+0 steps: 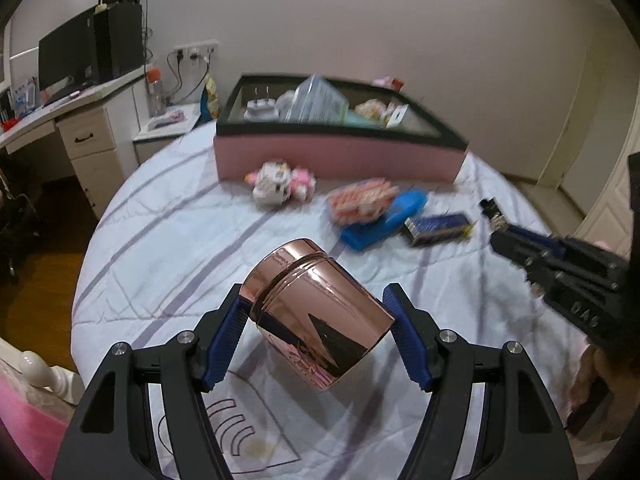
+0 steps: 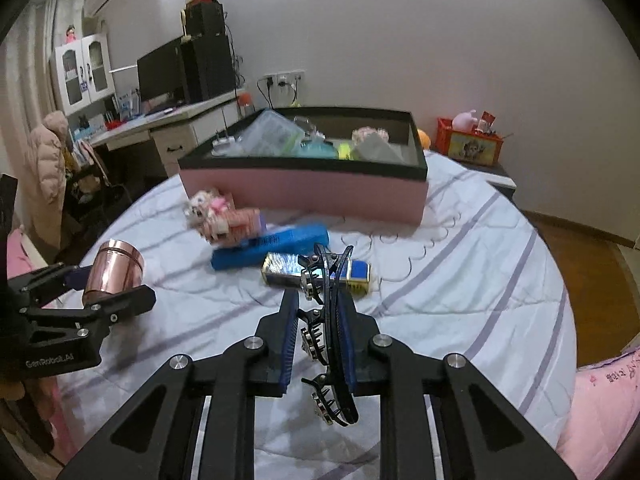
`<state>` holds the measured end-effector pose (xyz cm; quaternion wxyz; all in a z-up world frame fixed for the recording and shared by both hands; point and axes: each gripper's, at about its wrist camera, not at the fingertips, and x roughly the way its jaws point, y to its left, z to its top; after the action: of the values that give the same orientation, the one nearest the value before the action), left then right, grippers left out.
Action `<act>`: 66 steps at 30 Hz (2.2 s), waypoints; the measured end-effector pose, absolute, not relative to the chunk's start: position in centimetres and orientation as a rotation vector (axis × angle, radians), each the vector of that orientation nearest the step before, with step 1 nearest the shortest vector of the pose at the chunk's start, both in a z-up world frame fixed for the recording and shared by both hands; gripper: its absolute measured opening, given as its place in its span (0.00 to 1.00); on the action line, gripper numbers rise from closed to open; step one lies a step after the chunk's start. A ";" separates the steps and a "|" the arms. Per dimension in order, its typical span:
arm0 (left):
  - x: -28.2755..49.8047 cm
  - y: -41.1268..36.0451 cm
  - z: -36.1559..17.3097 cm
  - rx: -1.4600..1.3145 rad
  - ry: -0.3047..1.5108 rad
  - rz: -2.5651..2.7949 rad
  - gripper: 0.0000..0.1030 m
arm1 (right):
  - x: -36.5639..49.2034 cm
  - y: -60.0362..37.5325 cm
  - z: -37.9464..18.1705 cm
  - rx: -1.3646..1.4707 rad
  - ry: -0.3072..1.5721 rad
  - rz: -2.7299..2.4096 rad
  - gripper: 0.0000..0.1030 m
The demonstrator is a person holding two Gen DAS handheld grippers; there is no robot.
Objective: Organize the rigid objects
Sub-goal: 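Grasp the copper cup with the left tool while the right tool grasps the black hair clip, then lift the copper cup and hair clip and carry both over the pink box, then lower the cup and clip into the pink box and open both tools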
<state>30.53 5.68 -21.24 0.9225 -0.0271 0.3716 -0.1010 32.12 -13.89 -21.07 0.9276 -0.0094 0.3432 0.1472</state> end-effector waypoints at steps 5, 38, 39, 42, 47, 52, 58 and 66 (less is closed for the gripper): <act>28.9 5.5 -18.6 -0.056 0.624 -0.153 0.68 | 31.3 -13.7 -19.3 -0.009 0.626 0.302 0.18; 29.7 2.8 -11.0 0.021 0.284 -0.025 0.68 | 31.6 -12.9 -12.7 -0.019 0.361 0.256 0.19; 30.5 2.8 -10.8 0.017 0.291 -0.035 0.68 | 32.0 -12.9 -12.6 -0.020 0.361 0.256 0.19; 32.4 2.9 -10.2 0.012 0.296 -0.050 0.68 | 33.7 -13.0 -11.9 -0.032 0.360 0.249 0.19; 37.6 3.3 -9.1 0.019 0.338 -0.098 0.68 | 38.0 -13.5 -10.9 -0.051 0.374 0.252 0.19; 43.3 3.2 -10.2 -0.002 0.424 -0.134 0.68 | 43.3 -13.9 -11.2 -0.020 0.431 0.272 0.19; 49.5 2.6 -13.4 -0.009 0.550 -0.143 0.68 | 48.4 -13.2 -14.1 -0.042 0.545 0.271 0.19; 52.2 2.4 -17.1 0.021 0.647 -0.117 0.68 | 51.3 -11.5 -18.5 -0.072 0.668 0.333 0.19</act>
<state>52.25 2.43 -17.08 0.9464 0.0105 0.3177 -0.0576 51.28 -11.46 -18.52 0.9305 -0.0352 0.3264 0.1627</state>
